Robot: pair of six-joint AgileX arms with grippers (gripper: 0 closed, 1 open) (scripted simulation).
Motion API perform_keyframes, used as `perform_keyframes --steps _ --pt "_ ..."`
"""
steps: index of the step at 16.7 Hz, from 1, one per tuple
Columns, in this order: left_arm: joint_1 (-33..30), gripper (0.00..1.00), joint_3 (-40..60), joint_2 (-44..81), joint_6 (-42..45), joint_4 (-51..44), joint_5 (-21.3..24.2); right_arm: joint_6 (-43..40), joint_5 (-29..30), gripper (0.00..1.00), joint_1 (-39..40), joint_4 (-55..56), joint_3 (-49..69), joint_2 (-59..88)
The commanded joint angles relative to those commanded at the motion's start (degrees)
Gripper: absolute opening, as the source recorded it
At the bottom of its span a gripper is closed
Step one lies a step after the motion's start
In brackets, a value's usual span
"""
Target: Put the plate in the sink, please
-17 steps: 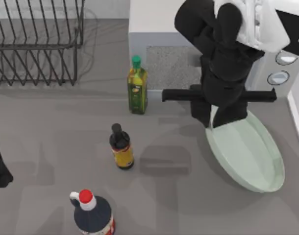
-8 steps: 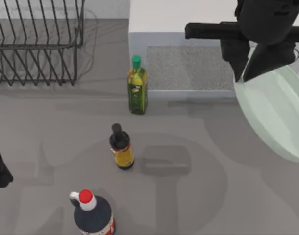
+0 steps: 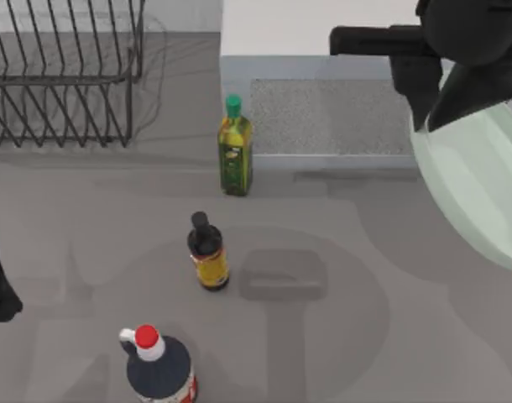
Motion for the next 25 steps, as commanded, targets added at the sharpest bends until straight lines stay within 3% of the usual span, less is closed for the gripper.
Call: perform_keyframes --steps 6,14,18,23,25 --pt "0.0 1.0 0.0 0.0 0.0 0.0 0.0 -9.5 1.15 0.0 -11.38 -6.87 17.48 7.09" --pt "0.0 1.0 0.0 0.0 0.0 0.0 0.0 -30.97 1.08 0.0 -35.13 -3.83 37.47 35.81" --pt "0.0 1.0 0.0 0.0 0.0 0.0 0.0 -37.64 -0.59 0.0 -38.15 -0.07 37.99 43.95" --pt "0.0 1.0 0.0 0.0 0.0 0.0 0.0 -38.17 -0.8 0.0 -38.17 0.31 37.89 44.51" --pt "0.0 1.0 0.0 0.0 0.0 0.0 0.0 -38.17 -0.8 0.15 -38.17 0.31 37.89 44.51"
